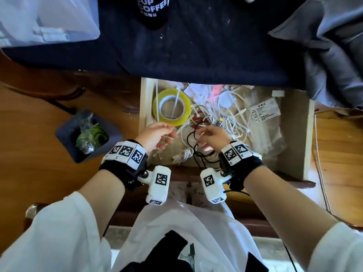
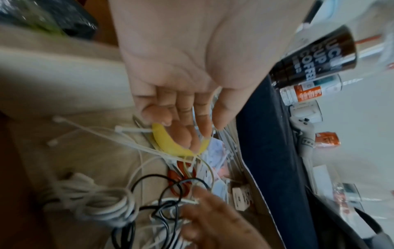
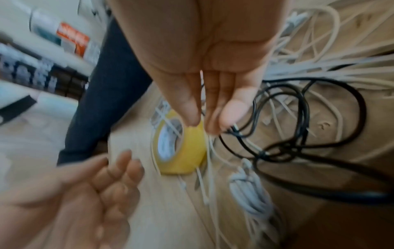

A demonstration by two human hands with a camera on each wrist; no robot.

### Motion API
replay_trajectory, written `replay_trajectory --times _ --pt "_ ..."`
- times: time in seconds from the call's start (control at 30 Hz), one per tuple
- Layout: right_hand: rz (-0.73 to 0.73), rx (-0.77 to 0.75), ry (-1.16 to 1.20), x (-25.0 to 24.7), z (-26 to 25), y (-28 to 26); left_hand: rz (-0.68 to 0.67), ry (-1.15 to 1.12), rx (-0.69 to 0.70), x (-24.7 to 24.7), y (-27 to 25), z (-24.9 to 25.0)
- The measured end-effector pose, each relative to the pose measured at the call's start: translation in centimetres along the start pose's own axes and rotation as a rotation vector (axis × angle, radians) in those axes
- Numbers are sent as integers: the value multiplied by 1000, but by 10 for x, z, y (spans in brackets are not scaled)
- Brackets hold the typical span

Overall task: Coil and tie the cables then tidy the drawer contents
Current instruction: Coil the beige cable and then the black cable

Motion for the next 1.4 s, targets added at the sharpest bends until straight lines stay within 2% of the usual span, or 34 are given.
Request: replay_trajectory --times 0.1,0.17,0.37,0.5,0.63,0.77,0.87,1.03,1.1,1.23,1.4 --pt "253 -114 -3 -49 -13 11 -44 1 -3 18 10 5" --pt "302 -115 13 -61 -11 18 -71 17 -2 29 16 8" --pt "95 97 31 -38 8 27 -68 -23 -30 36 26 6" --pt "-45 115 152 -25 5 21 -7 -117 -66 23 29 2" --pt "-36 -32 374 -38 -18 3 19 -99 -40 20 26 9" --pt "22 -165 438 -61 -45 -26 -19 105 72 31 14 30" --pt "-17 -248 568 -69 -68 -51 -132 212 147 51 -2 52" --pt "-210 -457 804 -77 -116 -88 -334 545 464 102 -34 95" --pt "-228 -527 862 -89 -132 -99 -371 647 528 115 -39 99" --pt "-181 -649 1000 -134 -152 -112 -280 649 503 98 -32 95" --pt "-84 -678 1038 -179 -140 -113 -154 702 450 64 -14 82"
Point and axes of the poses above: each hand's wrist, its own y-axis towards the middle knuckle, its own x-axis out of the palm, z = x × y, the point moved 10 cm from there along y, towards the middle knuckle, and after that the axes turned 6 degrees about z, right-handed, at the moved point
